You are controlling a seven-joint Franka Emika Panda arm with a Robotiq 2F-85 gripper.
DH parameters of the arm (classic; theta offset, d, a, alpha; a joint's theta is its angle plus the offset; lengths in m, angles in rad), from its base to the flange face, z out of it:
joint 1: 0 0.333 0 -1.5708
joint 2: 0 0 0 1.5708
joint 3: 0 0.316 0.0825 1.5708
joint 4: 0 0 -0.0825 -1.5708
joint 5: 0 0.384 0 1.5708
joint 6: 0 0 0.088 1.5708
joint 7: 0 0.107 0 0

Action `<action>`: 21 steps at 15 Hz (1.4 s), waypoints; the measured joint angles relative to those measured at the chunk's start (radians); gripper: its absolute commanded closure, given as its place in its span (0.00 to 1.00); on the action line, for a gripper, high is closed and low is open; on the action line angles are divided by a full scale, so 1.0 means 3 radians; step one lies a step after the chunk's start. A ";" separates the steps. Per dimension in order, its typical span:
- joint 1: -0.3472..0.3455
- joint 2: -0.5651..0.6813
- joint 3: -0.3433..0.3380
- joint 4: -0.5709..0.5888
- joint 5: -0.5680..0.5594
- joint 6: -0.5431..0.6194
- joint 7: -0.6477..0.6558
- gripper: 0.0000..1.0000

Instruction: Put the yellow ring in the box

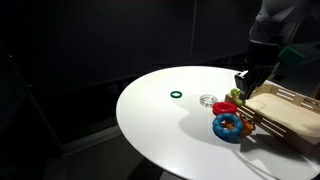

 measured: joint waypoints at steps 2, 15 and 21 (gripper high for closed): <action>-0.0053 -0.0132 -0.0042 -0.0041 0.0000 -0.0077 0.0000 0.95; -0.0519 -0.1089 -0.0224 -0.0420 0.0002 -0.0560 -0.0031 0.14; -0.0451 -0.1368 -0.0282 -0.0405 0.0076 -0.0874 -0.0490 0.00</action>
